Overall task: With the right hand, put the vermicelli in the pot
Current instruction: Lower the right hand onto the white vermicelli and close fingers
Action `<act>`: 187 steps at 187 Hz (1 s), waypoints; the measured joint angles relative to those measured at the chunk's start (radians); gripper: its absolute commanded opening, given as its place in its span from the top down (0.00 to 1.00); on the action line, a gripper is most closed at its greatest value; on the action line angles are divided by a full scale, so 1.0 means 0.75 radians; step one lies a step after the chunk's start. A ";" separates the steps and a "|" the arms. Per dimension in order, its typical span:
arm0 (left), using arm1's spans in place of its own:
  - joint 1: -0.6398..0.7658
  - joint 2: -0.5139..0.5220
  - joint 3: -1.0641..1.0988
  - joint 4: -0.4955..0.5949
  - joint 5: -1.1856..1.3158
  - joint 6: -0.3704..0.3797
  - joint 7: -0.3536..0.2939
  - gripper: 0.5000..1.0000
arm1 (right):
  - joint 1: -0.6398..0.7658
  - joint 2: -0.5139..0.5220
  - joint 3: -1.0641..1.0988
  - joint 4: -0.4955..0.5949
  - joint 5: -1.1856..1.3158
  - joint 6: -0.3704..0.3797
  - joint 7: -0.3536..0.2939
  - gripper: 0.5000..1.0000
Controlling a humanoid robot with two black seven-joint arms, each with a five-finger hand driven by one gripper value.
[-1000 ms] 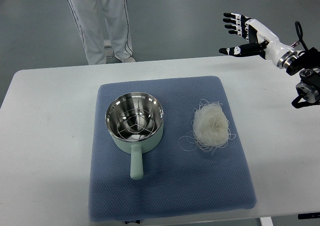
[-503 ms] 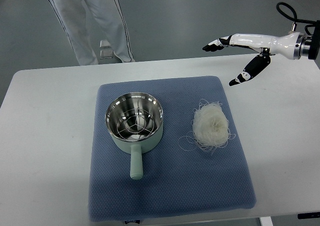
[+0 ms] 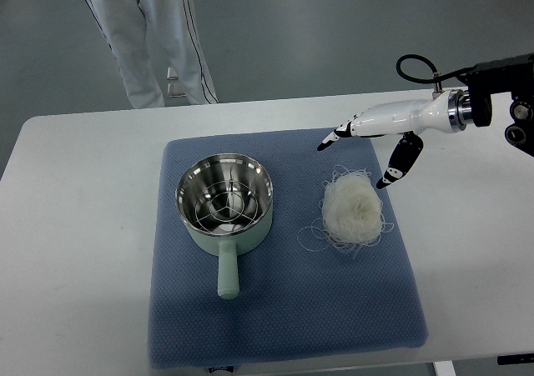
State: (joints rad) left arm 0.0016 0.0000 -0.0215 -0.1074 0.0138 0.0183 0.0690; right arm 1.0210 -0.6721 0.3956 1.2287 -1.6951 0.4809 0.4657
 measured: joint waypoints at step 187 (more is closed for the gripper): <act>0.000 0.000 0.000 0.000 0.000 0.000 0.000 0.00 | -0.218 0.127 -0.026 -0.059 -0.122 -0.171 -0.060 0.18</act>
State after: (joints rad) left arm 0.0016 0.0000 -0.0215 -0.1074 0.0137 0.0185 0.0690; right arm 0.8573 -0.5772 0.3758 1.1842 -1.7865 0.3523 0.4209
